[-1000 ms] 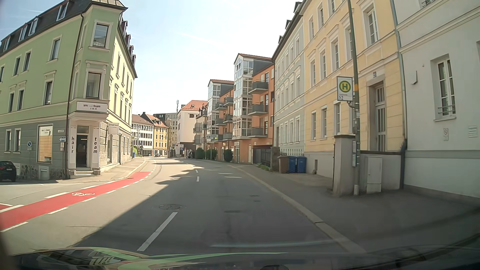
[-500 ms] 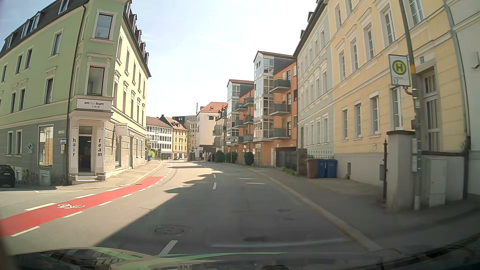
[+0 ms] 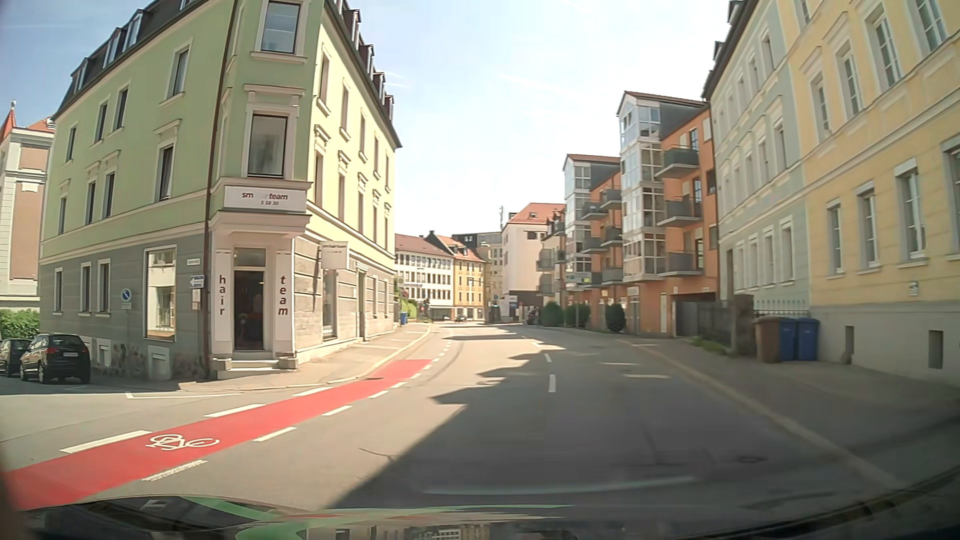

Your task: Follow the waypoints while adhering to traffic rules and regulations

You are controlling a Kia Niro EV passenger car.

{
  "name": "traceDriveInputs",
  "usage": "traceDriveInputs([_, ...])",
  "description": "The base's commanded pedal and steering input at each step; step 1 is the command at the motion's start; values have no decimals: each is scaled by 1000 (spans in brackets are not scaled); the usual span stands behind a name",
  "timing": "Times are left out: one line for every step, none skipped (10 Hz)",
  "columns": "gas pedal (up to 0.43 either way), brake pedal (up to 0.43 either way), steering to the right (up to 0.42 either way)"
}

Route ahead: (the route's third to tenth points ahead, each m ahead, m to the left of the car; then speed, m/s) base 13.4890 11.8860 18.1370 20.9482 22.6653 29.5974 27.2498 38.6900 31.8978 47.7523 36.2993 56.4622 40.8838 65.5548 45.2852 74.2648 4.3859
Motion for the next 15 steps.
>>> traceDriveInputs([177, 0, -527])
traceDriveInputs([177, 0, -549])
traceDriveInputs([177, 0, -564])
traceDriveInputs([177, 0, -571])
traceDriveInputs([169, 0, -573])
traceDriveInputs([138, 0, -573])
traceDriveInputs([138, 0, -569])
traceDriveInputs([130, 0, -560])
traceDriveInputs([130, 0, -550])
traceDriveInputs([130, 0, -538])
traceDriveInputs([130, 0, -516])
traceDriveInputs([130, 0, -491])
traceDriveInputs([130, 0, -456])
traceDriveInputs([130, 0, -426])
traceDriveInputs([130, 0, -388])
